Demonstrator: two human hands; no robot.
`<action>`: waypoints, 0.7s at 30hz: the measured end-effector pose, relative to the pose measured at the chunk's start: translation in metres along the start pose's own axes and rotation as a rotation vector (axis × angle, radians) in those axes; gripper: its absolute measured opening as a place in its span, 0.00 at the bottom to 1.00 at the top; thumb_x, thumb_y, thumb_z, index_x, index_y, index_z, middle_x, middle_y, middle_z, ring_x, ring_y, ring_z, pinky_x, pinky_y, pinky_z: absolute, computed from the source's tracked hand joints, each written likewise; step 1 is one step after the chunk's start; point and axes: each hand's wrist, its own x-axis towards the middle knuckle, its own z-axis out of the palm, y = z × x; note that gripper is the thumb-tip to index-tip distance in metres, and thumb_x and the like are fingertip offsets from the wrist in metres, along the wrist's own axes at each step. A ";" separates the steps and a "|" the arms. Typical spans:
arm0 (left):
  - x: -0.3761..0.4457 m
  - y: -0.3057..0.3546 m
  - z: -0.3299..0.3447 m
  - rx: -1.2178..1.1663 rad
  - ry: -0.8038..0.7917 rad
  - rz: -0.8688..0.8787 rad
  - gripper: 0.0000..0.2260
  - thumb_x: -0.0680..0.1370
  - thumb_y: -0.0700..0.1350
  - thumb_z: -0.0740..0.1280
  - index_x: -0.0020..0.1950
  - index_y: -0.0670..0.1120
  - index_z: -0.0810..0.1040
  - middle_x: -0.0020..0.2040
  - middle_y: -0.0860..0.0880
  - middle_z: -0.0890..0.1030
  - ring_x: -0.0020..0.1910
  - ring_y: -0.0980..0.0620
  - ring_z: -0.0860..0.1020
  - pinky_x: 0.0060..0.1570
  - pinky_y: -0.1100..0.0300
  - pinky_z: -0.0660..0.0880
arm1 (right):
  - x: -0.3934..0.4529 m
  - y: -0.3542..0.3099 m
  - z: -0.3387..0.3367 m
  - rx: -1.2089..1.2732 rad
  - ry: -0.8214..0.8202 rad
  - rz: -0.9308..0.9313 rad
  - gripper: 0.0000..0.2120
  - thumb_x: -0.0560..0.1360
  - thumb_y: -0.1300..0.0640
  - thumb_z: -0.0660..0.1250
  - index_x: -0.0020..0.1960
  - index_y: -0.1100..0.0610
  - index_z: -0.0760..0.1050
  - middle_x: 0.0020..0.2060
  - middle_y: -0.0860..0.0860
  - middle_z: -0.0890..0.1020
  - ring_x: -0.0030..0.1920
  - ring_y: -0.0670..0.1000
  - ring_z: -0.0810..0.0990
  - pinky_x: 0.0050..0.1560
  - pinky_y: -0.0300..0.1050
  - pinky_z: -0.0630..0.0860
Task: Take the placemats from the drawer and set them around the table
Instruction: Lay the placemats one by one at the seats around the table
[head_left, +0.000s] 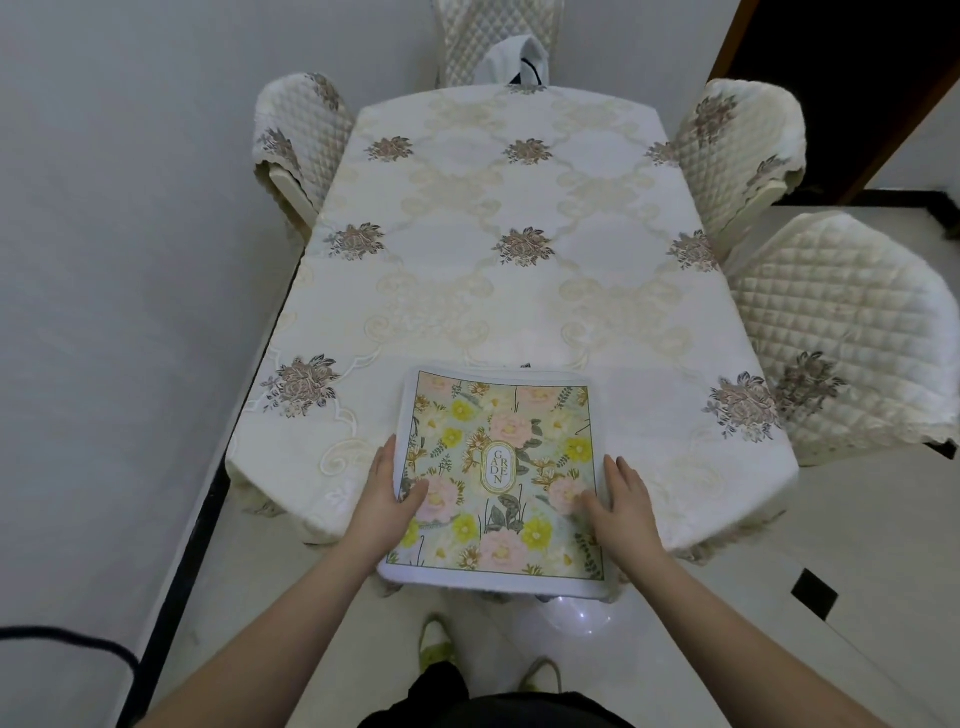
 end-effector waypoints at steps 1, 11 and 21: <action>-0.001 0.002 -0.001 -0.039 0.004 -0.005 0.32 0.81 0.46 0.66 0.81 0.50 0.54 0.78 0.52 0.62 0.74 0.51 0.64 0.67 0.60 0.63 | 0.000 -0.001 -0.002 0.016 0.011 -0.014 0.31 0.81 0.49 0.60 0.79 0.55 0.54 0.79 0.52 0.55 0.79 0.53 0.51 0.78 0.52 0.50; -0.001 0.014 -0.013 -0.217 -0.079 -0.100 0.28 0.79 0.57 0.66 0.75 0.68 0.57 0.68 0.54 0.76 0.55 0.52 0.82 0.58 0.45 0.78 | -0.015 -0.023 -0.007 0.459 0.021 0.010 0.25 0.80 0.52 0.63 0.75 0.46 0.61 0.64 0.42 0.73 0.62 0.49 0.76 0.62 0.50 0.74; -0.019 0.032 -0.008 -0.249 -0.009 -0.107 0.25 0.82 0.44 0.64 0.76 0.60 0.62 0.61 0.50 0.82 0.54 0.52 0.83 0.48 0.58 0.80 | -0.002 -0.013 -0.040 0.442 -0.046 0.025 0.28 0.79 0.55 0.64 0.76 0.43 0.58 0.50 0.53 0.84 0.46 0.52 0.84 0.47 0.52 0.82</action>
